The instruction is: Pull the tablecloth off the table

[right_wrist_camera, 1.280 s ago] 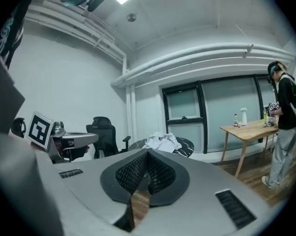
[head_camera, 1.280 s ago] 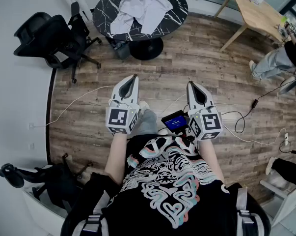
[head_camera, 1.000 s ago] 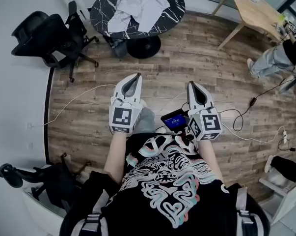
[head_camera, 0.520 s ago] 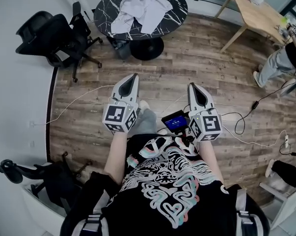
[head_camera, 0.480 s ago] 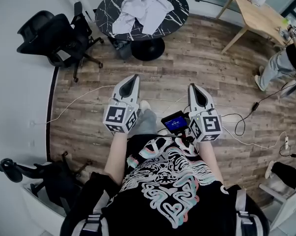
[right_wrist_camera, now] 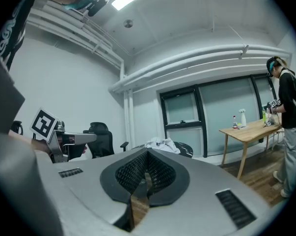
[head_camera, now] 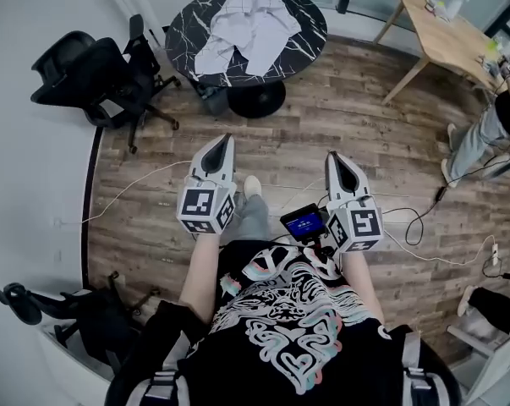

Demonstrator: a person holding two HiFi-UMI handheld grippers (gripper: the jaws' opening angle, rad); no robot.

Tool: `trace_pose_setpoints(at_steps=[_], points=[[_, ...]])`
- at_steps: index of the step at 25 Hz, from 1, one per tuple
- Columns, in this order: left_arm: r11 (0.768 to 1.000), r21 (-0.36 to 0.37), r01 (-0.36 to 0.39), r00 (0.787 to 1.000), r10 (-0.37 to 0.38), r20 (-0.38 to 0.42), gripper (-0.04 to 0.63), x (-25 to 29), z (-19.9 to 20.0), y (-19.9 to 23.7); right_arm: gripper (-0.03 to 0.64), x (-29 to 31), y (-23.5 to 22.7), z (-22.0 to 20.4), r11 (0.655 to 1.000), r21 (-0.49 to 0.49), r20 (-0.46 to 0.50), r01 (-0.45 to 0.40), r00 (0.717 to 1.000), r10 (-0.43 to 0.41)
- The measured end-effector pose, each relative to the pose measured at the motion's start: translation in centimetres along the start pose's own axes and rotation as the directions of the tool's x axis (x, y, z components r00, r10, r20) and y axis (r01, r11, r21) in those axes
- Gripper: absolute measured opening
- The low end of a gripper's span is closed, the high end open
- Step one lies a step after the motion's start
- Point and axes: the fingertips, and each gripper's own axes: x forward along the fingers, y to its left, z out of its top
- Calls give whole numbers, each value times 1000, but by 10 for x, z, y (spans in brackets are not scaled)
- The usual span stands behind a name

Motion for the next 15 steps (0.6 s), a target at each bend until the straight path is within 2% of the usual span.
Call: trace_pose_setpoints(at_steps=[3,15], points=[[1000,-10,10,1000,-10,6,18,18,3,9,27,20,-7,1,1000,2,-1,6,1000,-6],[998,52,33,999,-33,0,19,130,22,63,27,133,-47,6,1000,7,-37,23,999,-23]])
